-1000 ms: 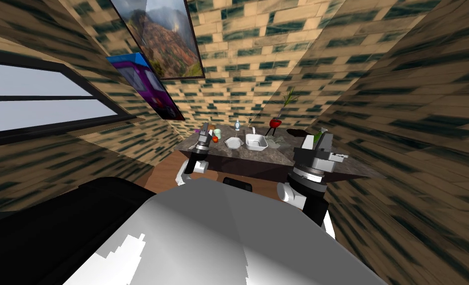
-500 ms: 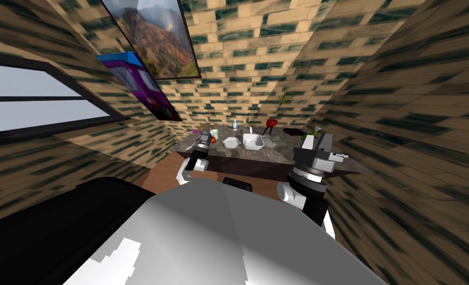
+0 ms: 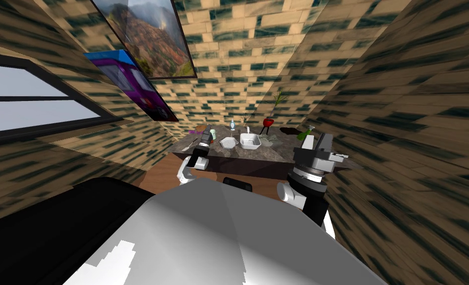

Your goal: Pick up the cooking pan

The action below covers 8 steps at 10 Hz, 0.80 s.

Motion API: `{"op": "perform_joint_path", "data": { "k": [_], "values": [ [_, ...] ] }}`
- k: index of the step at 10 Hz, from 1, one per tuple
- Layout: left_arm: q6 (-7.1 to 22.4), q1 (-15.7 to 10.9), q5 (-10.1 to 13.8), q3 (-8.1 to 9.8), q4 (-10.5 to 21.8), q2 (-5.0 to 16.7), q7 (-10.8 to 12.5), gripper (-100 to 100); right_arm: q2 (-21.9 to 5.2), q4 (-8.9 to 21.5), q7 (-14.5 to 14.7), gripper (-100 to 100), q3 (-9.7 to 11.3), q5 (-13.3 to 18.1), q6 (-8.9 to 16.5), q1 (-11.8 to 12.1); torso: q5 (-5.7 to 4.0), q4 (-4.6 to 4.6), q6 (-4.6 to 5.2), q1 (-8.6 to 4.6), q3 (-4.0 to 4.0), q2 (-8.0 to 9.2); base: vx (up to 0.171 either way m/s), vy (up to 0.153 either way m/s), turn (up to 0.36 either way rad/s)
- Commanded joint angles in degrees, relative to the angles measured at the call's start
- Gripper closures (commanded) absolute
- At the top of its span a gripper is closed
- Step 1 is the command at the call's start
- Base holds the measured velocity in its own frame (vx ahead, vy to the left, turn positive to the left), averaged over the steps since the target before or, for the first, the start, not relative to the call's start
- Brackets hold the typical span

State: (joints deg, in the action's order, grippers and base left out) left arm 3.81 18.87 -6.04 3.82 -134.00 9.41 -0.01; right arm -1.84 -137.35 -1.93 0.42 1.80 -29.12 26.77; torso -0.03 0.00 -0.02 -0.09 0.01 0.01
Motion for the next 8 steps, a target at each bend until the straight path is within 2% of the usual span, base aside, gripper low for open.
{"op": "perform_joint_path", "data": {
  "k": [1,4,5,8],
  "values": [
    [2.86,-1.23,-0.3,0.49,0.49,0.21,0.23,-100,0.0,0.0,0.0,0,0.0,0.0,0.0,0.0,0.0,0.0,0.0,0.0,0.0,0.0,0.006,-0.04,-0.088],
    [7.93,-2.39,-0.61,0.96,1.01,0.37,0.43,-100,0.0,0.0,0.0,0,0.0,0.0,0.0,0.0,-0.01,-0.01,0.02,-0.08,-0.02,-0.04,0.009,-0.045,-0.06],
    [8.35,-2.39,-0.61,0.96,1.01,0.37,0.43,-100,0.0,0.0,0.0,0,0.0,0.0,0.0,0.0,-0.02,-0.01,0.01,-0.09,-0.02,-0.02,0.002,-0.024,-0.007],
    [13.8,-4.84,-1.27,1.98,2.25,0.63,0.75,-100,0.0,0.0,0.0,0,0.0,0.0,0.0,0.0,-0.01,-0.01,0.0,-0.04,-0.02,-0.02,0.011,-0.043,-0.071]
  ]
}}
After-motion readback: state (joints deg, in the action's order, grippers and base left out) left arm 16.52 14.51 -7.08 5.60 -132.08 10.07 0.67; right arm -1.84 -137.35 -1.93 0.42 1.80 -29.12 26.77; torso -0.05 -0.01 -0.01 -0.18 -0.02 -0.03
